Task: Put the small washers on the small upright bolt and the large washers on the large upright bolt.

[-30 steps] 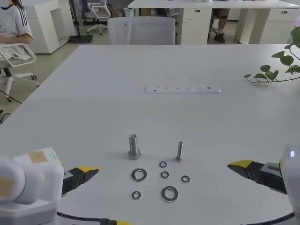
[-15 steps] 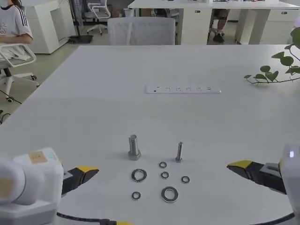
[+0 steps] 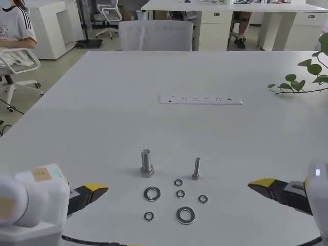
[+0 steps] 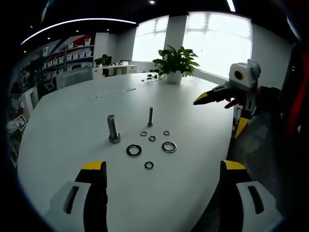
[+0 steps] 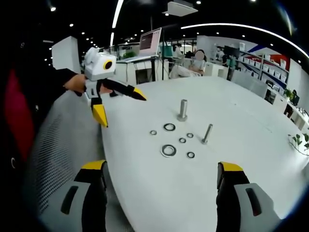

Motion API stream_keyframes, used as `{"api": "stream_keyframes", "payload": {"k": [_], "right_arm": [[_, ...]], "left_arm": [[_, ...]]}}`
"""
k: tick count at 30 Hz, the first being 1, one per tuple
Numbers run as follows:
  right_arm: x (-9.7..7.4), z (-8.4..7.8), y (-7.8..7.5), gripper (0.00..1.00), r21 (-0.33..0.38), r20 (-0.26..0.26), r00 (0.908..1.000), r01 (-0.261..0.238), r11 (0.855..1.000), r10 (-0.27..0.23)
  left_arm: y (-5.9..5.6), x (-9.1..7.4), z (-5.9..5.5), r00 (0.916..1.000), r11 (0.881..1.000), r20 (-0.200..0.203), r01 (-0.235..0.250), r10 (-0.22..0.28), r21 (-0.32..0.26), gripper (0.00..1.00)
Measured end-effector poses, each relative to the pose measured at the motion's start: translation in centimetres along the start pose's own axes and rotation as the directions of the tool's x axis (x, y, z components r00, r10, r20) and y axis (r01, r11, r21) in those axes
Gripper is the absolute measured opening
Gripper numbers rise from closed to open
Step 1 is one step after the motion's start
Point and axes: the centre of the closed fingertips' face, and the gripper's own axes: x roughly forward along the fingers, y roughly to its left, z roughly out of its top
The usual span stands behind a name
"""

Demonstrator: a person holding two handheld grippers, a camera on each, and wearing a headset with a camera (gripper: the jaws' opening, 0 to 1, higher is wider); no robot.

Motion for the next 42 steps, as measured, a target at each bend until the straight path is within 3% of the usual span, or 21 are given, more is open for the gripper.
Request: {"api": "stream_keyframes", "payload": {"k": [25, 34, 42], "right_arm": [[0.1, -0.6, -0.4, 0.93, -0.012, -0.029, 0.9995, -0.011, 1.0, 0.011], [0.5, -0.2, -1.2, 0.88, -0.056, -0.064, 0.9977, -0.029, 0.998, 0.026], [1.0, 0.0, -2.3, 0.77, -0.122, -0.134, 0.9904, -0.05, 0.991, 0.033]], "left_arm": [[-0.1, -0.1, 0.0, 1.0, 1.0, -0.001, -0.003, 0.003, 0.003, 0.97], [-0.2, -0.1, 0.0, 1.0, 1.0, 0.0, -0.003, 0.003, 0.001, 0.97], [-0.3, -0.1, 0.1, 1.0, 1.0, 0.0, 0.001, -0.001, 0.003, 0.97]]}}
